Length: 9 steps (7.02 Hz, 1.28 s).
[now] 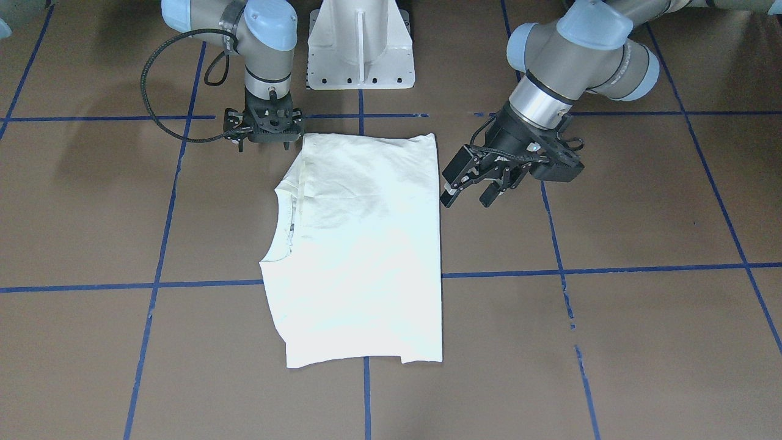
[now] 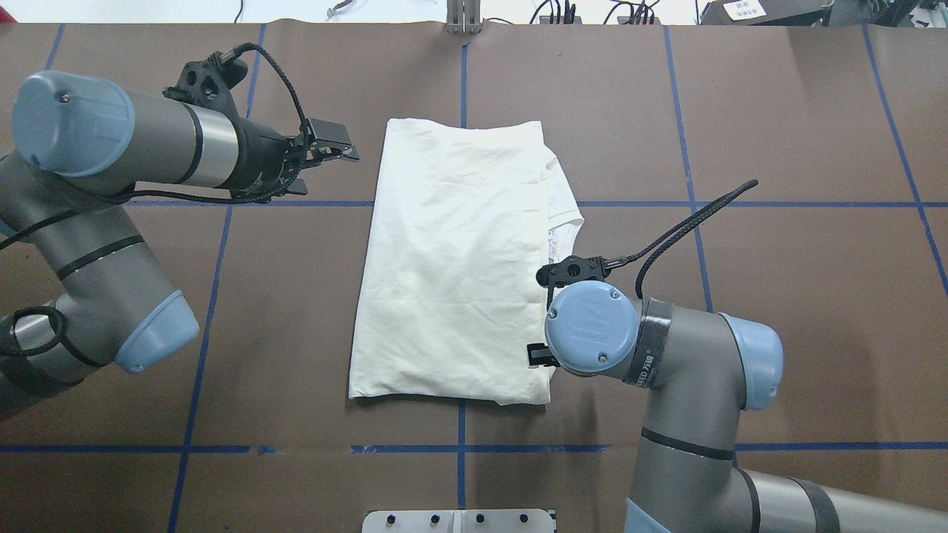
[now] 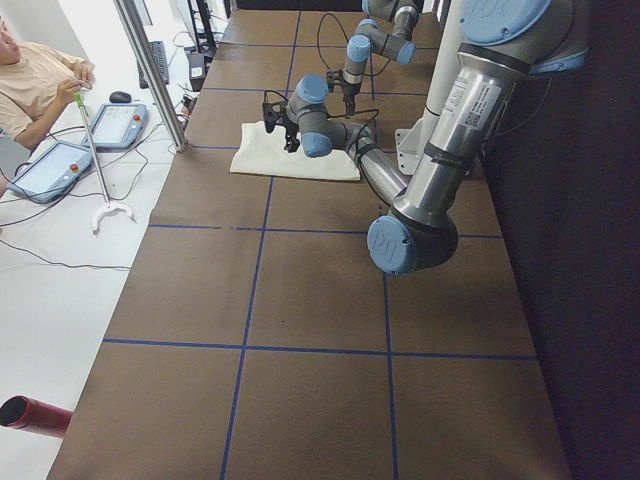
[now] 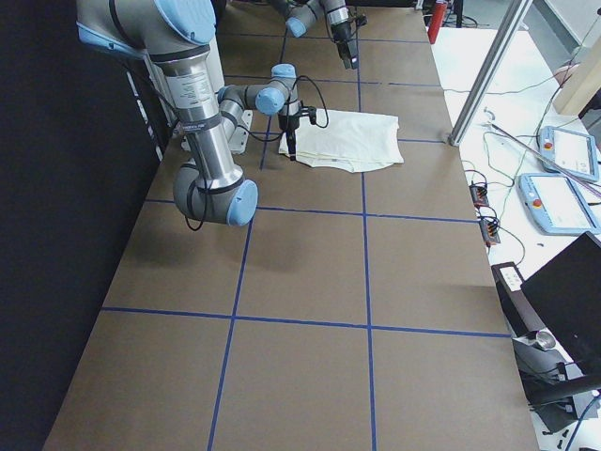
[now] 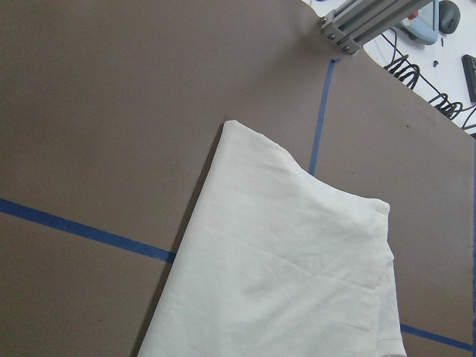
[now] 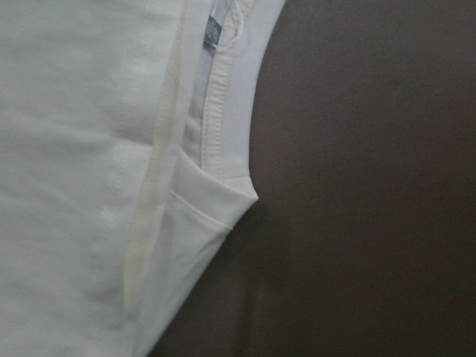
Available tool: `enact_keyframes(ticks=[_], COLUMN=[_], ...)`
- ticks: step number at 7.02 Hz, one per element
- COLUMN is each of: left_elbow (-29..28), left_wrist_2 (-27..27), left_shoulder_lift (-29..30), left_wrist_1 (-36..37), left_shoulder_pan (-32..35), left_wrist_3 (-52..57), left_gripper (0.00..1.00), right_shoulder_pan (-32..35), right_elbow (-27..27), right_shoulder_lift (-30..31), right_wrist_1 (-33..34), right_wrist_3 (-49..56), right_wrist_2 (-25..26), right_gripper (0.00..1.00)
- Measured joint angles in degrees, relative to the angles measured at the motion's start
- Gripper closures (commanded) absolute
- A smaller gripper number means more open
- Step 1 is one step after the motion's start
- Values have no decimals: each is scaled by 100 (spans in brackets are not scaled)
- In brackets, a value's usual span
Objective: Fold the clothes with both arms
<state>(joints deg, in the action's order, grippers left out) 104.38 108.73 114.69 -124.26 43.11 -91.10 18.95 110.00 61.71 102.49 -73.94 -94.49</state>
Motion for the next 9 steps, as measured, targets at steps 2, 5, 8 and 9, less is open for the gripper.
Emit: enact_keyframes(ticks=[2,5,8,9], left_elbow=[93,117,125,129], left_wrist_2=[-83,-93,-97,-99], left_shoulder_lift=[-91,-101,-94,-90], left_wrist_1=[-1,-54,-46,-46], left_shoulder_pan=[-13,-67,-85,-89], left_wrist_3=[-40,-58,-51,-51], left_gripper=[0,0,0,0], right_shoulder_pan=[-207,-403,-406,-401], right_elbow=[-448,-707,-641,-575], right_shoulder_lift=[-23,-6,45,70], right_wrist_1=[-1414,-2165,-2172,-2124], right_wrist_3=[-2130,-3763,-3968,-3982], right_wrist_2=[182,394,412,406], right_gripper=[23,34,30,30])
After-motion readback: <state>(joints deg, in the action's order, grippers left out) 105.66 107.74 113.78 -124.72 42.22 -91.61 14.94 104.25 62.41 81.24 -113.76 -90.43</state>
